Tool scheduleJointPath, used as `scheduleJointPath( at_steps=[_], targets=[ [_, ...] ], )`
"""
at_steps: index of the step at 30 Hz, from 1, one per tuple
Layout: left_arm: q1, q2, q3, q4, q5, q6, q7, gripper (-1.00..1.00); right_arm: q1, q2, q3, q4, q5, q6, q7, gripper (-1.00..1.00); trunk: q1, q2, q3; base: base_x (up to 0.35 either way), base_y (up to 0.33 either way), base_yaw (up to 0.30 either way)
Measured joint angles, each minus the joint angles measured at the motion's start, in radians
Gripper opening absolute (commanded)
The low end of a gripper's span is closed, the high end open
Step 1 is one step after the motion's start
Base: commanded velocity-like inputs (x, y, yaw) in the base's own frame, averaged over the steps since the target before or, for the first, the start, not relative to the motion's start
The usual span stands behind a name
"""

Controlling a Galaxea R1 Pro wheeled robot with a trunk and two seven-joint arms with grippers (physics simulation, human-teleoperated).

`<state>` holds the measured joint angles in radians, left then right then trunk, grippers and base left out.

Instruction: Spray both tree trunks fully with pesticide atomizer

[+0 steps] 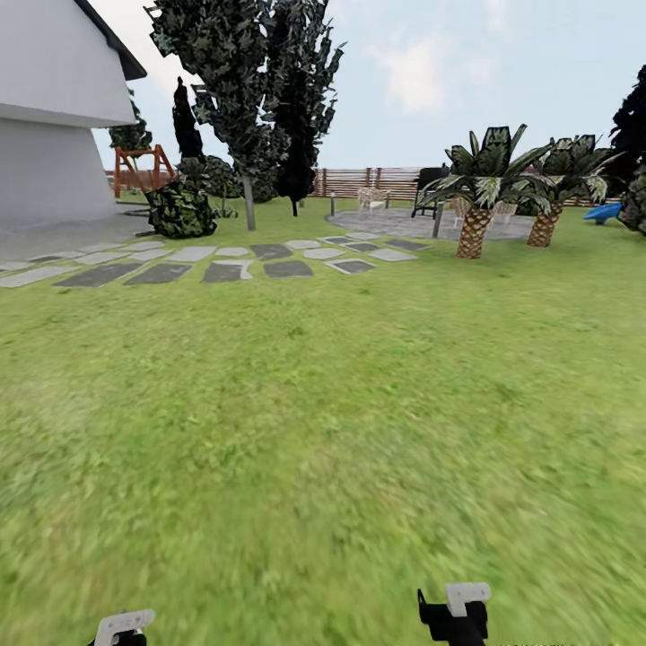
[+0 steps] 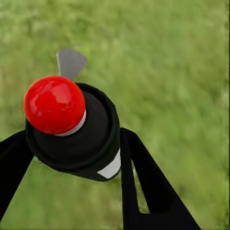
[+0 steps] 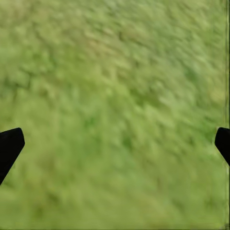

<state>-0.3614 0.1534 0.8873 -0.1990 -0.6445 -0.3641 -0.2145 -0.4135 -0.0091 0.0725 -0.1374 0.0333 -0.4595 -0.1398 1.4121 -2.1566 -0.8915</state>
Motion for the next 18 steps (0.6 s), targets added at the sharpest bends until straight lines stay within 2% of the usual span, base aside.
scheduleJointPath(
  at_steps=[18],
  targets=[
    [0.000, 0.000, 0.000, 0.000, 0.000, 0.000, 0.002, -1.00, 0.000, 0.000, 0.000, 0.000, 0.000, 0.000, 0.000, 1.00, 0.000, 0.000, 0.000, 0.163, -0.239, -0.267]
  ],
)
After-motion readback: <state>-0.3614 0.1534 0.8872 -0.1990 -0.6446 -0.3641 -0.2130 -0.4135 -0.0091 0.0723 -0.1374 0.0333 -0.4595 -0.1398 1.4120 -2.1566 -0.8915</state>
